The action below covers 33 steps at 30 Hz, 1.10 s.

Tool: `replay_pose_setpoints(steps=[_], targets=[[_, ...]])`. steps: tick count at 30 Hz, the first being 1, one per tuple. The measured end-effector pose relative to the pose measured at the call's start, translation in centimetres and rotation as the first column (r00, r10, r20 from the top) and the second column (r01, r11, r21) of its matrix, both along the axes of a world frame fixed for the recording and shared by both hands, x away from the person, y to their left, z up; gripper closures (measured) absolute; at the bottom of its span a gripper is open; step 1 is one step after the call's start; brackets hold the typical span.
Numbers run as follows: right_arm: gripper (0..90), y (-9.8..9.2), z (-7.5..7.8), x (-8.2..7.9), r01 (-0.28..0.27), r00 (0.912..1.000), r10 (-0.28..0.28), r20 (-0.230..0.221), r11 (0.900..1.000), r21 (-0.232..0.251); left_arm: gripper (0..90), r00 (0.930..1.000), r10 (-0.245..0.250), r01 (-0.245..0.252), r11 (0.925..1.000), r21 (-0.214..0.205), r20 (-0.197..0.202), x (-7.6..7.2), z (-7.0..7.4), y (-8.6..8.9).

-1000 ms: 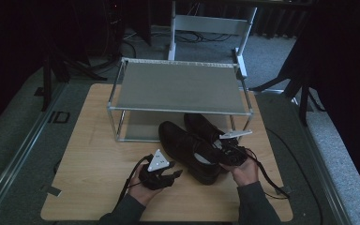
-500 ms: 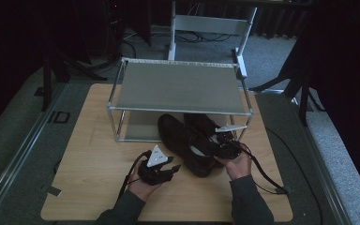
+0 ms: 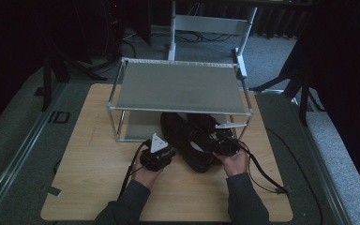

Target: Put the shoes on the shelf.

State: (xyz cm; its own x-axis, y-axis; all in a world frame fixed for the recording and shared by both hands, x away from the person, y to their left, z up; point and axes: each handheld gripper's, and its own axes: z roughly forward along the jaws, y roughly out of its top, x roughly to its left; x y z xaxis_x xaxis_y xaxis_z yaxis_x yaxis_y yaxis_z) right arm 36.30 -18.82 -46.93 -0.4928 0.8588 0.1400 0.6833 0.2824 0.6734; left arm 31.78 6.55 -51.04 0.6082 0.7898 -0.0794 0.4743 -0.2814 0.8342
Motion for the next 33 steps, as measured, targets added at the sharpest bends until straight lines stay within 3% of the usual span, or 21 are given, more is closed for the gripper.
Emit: replay_pose_setpoints(steps=[4, 9, 15, 21, 27, 33], targets=[[80.5, 0.0, -0.1, 0.2, 0.015, 0.9999, -0.015, 0.003, 0.9999, 0.005, 77.3, 0.9997, 0.023, -0.023, 0.9995, 0.019, 0.003, 0.7, -0.2, -0.5], [80.5, 0.2, 0.0, 0.3, 0.029, 0.9995, -0.029, 0.012, 0.9996, -0.007, 89.3, 0.9973, 0.073, -0.073, 0.9967, 0.036, 0.009, 1.6, -0.5, -0.6], [80.5, 0.9, 0.2, 0.6, 0.051, 0.9982, -0.051, 0.031, 0.9987, -0.008, 89.9, 0.9931, 0.117, -0.117, 0.9919, 0.048, 0.007, 2.5, -0.8, -0.7], [80.5, 1.2, 0.0, 0.8, 0.076, 0.9963, -0.076, 0.040, 0.9970, 0.013, 89.8, 0.9924, 0.123, -0.123, 0.9907, 0.059, 0.004, 2.6, -1.0, -1.2], [80.5, 1.5, -0.4, 1.1, 0.124, 0.9903, -0.124, 0.062, 0.9923, 0.003, 89.9, 0.9910, 0.134, -0.133, 0.9886, 0.070, -0.003, 3.0, -1.4, -1.8], [80.5, 1.6, -0.6, 1.4, 0.137, 0.9883, -0.137, 0.068, 0.9905, -0.004, 89.9, 0.9906, 0.136, -0.136, 0.9881, 0.072, -0.003, 3.2, -1.7, -2.2]])
